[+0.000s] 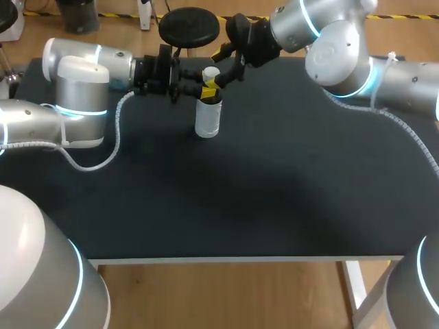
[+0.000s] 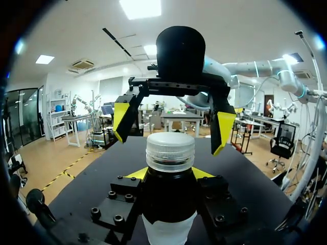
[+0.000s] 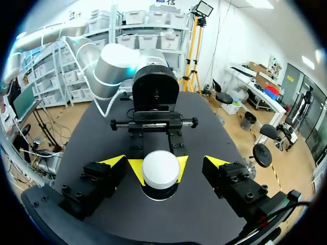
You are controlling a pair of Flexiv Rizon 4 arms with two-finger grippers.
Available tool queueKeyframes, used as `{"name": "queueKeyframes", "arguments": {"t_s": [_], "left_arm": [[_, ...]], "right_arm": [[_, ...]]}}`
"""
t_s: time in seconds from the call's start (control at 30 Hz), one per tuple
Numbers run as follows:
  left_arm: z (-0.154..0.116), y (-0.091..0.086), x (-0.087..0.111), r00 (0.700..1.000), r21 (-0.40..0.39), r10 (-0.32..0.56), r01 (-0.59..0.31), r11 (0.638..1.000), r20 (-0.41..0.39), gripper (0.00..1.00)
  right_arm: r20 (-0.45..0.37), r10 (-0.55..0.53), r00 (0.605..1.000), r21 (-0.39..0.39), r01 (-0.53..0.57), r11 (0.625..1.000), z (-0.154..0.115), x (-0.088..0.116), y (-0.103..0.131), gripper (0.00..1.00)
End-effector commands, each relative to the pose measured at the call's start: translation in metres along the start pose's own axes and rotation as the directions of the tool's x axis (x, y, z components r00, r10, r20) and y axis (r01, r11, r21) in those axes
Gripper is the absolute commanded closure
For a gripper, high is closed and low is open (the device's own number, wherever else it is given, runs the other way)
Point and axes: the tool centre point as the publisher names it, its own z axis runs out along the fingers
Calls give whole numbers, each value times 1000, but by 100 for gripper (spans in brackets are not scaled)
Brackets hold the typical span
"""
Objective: Unscrew the bottle cap
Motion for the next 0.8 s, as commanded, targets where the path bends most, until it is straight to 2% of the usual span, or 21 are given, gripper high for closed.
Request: {"name": "queueKeyframes", "arguments": {"t_s": [0.03, 0.6, 0.63, 0.67, 0.73, 0.8], "left_arm": [[0, 1, -1, 1000, -1, -1, 1, 1000, -5, 100], [0, 1, -1, 1000, -1, -1, 1, 1000, -5, 100], [0, 1, -1, 1000, -1, -1, 1, 1000, -5, 100], [0, 1, -1, 1000, -1, -1, 1, 1000, -5, 100], [0, 1, -1, 1000, -1, -1, 1, 1000, -5, 100], [0, 1, -1, 1000, -1, -1, 1, 1000, -5, 100]], "right_arm": [[-38, 5, 999, -2, -5, 1000, 1, -4, 1, 0], [-105, -23, 994, -8, 23, 1000, 4, 3, 3, 0], [-109, -25, 994, -7, 24, 1000, 4, 3, 3, 6], [-113, -25, 993, -6, 25, 1000, 4, 3, 3, 18], [-121, -27, 992, -4, 26, 1000, 4, 4, 2, 21], [-124, -27, 992, -3, 26, 1000, 4, 5, 2, 36]]}}
